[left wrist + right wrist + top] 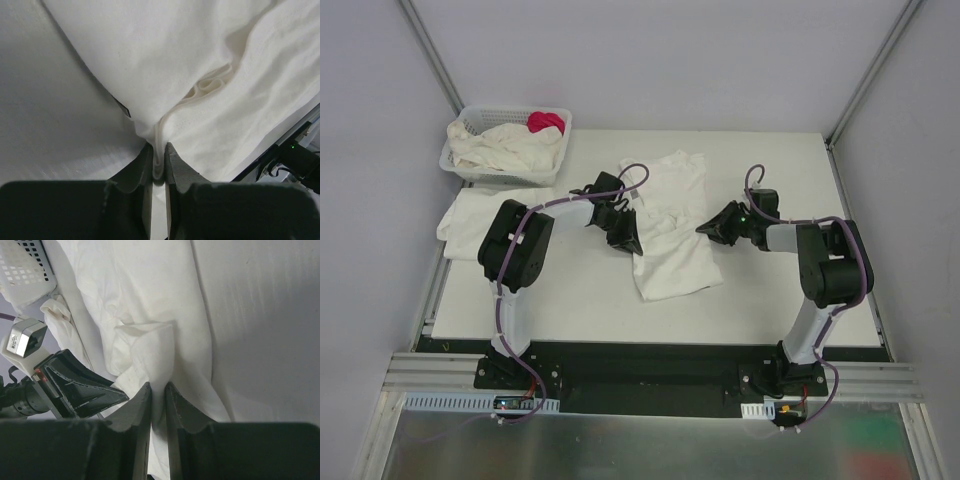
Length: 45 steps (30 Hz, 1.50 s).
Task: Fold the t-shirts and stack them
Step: Grab one side of the 2/3 rectangular tshirt with both arms
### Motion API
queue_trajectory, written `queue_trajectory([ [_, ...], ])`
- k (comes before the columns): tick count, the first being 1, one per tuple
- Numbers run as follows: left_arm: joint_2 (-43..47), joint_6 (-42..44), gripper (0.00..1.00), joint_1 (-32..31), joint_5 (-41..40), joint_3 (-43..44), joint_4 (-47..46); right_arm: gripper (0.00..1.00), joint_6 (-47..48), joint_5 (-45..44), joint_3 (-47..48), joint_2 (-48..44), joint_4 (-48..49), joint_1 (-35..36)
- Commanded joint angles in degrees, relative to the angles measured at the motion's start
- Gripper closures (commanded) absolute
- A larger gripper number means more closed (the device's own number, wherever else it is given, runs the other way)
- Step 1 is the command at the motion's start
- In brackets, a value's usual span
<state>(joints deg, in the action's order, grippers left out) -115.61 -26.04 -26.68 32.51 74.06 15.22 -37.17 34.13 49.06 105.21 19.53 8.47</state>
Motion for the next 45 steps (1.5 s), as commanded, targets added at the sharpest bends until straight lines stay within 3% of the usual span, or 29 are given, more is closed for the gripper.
queue_trajectory([
  [1,3.46,0.73,0.94,-0.48,-1.57,3.10,1.82,0.82,-0.45,1.38,-0.10,0.87,2.62,0.76],
  [3,3.90,1.08,0.95,-0.48,-2.01,4.60,3.49,0.84,-0.45,1.20,-0.19,0.96,2.62,0.85],
  [8,4.69,2.14,0.95,-0.48,-3.24,6.88,6.31,0.99,-0.71,1.20,-0.54,1.05,2.79,1.11],
  [32,8.73,2.14,0.91,-2.59,-1.83,4.51,7.54,0.99,-3.17,0.41,-5.02,-4.22,7.01,1.64],
  [45,7.42,4.86,0.90,-2.50,-4.65,11.63,9.39,0.99,-2.91,-0.29,-3.80,-4.05,6.93,2.25],
])
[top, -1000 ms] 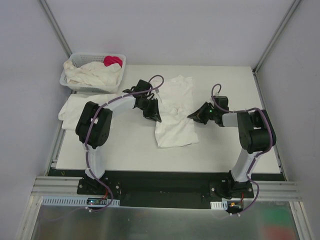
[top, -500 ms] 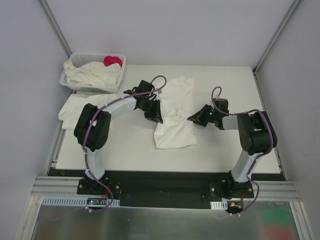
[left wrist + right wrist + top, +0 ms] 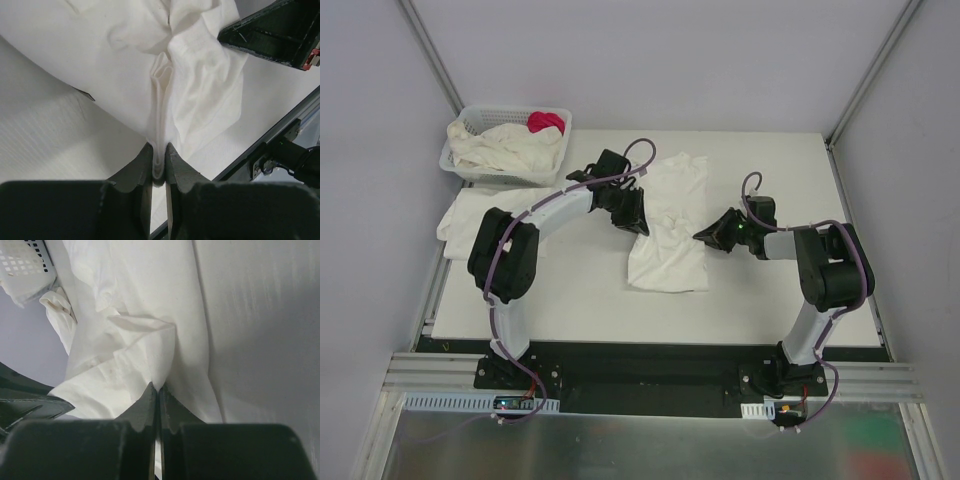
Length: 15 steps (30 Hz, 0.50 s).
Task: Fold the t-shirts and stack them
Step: Grab one side of the 2/3 rectangular tshirt with both arms
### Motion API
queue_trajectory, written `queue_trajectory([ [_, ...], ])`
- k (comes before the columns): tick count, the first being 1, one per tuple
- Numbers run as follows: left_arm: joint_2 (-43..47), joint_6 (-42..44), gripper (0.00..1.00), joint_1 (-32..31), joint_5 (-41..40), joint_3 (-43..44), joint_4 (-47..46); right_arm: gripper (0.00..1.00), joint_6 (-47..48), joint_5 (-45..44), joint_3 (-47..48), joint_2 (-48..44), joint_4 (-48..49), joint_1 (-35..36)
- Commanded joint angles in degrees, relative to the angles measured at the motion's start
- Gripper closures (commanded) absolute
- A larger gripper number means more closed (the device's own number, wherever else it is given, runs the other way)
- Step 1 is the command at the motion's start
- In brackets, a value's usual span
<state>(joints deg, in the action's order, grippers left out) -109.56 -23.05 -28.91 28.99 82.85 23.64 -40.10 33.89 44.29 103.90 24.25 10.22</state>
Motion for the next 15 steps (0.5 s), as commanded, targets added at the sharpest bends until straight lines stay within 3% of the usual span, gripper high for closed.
queue_trajectory([
  [1,1.19,1.95,0.90,-0.36,-1.31,3.37,0.97,0.99,0.11,-0.14,1.06,-2.91,2.03,0.42],
  [15,2.15,3.27,0.91,-0.27,-1.31,3.20,0.97,0.99,1.07,-2.60,4.13,-5.46,-1.22,0.42],
])
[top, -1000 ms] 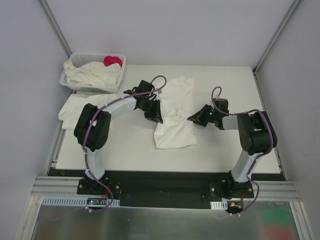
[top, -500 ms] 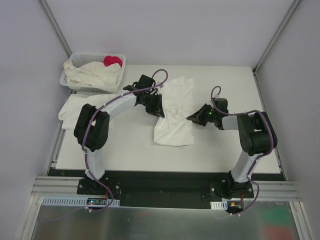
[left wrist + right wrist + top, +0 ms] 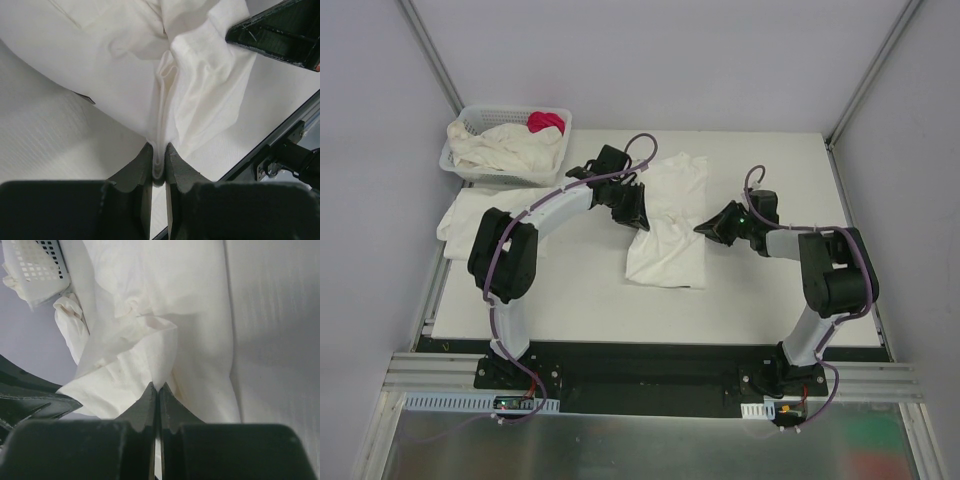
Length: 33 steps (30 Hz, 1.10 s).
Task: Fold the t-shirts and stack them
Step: Grab one side of the 2/3 rectangular tshirt with both arms
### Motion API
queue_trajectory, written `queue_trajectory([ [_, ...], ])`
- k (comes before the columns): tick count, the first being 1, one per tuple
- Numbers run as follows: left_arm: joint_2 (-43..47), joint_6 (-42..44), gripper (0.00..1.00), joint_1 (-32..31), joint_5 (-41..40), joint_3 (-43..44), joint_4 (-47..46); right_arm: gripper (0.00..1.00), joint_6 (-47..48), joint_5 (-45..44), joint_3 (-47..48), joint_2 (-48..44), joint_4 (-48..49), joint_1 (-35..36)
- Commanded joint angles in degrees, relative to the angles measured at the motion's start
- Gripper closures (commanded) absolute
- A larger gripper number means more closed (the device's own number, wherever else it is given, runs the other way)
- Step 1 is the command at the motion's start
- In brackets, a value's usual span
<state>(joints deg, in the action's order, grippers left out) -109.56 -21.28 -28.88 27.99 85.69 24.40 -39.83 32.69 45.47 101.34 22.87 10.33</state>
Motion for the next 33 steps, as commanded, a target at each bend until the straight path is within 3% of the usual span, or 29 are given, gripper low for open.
queue_trajectory([
  [1,2.50,1.50,0.91,-0.30,-0.48,-0.08,0.21,0.99,0.90,-1.57,3.65,-3.16,-0.11,0.31],
  [15,3.56,3.52,0.88,0.32,-0.48,-0.61,0.38,0.99,1.60,-1.84,8.31,-3.87,-2.48,-0.13],
  [33,-0.82,5.02,0.85,3.13,2.33,3.60,1.00,0.96,1.69,-1.49,7.09,-4.05,-2.57,-2.06],
])
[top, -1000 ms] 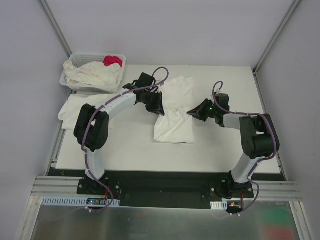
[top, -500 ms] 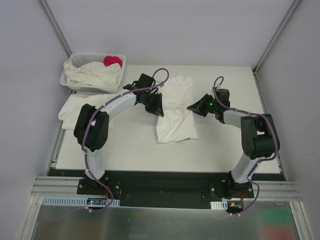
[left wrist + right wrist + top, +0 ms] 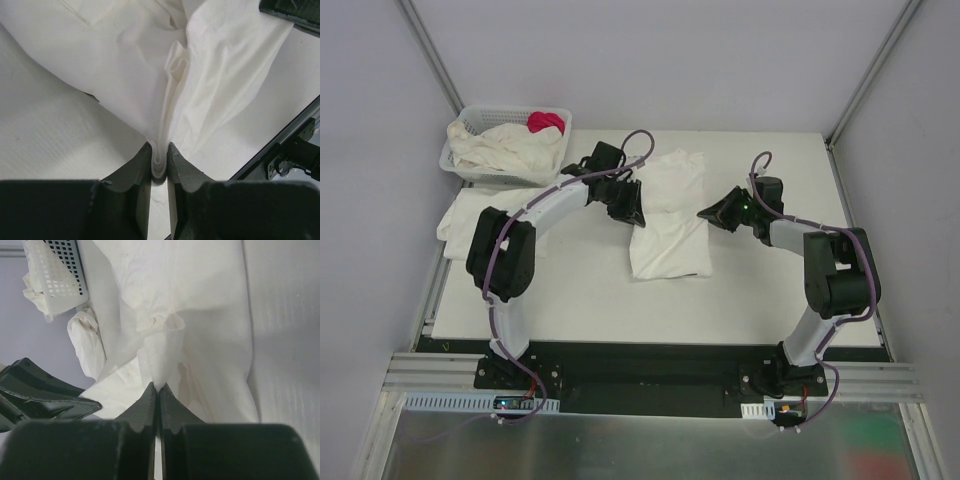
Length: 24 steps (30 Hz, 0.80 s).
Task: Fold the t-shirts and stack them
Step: Grab one side of the 2/3 rectangular tshirt with both arms
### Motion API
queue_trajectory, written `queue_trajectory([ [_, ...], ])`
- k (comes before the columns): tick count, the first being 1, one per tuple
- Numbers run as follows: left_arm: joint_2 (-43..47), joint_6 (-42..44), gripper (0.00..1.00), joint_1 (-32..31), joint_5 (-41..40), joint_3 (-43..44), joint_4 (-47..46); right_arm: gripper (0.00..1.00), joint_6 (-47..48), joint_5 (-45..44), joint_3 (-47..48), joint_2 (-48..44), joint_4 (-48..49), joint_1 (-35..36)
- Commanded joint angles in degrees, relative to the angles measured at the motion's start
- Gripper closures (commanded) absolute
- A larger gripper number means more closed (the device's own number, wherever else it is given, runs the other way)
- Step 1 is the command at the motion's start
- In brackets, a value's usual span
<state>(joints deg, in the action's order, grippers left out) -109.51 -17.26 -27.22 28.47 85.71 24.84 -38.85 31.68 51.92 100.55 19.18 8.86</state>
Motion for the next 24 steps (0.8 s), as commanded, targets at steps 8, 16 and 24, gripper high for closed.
queue_trajectory([
  [8,-6.23,1.00,0.84,2.35,4.66,5.96,-0.49,0.82,0.88,-0.22,-0.06,-3.26,1.21,-0.60],
  [16,-9.05,-1.64,0.85,1.91,8.01,0.25,-6.64,0.64,0.97,-0.74,-3.75,-5.10,1.13,-0.95],
  [24,-1.77,0.47,0.83,0.59,4.58,-2.66,-6.82,0.60,3.78,-2.24,-7.71,-10.10,-1.60,-2.70],
])
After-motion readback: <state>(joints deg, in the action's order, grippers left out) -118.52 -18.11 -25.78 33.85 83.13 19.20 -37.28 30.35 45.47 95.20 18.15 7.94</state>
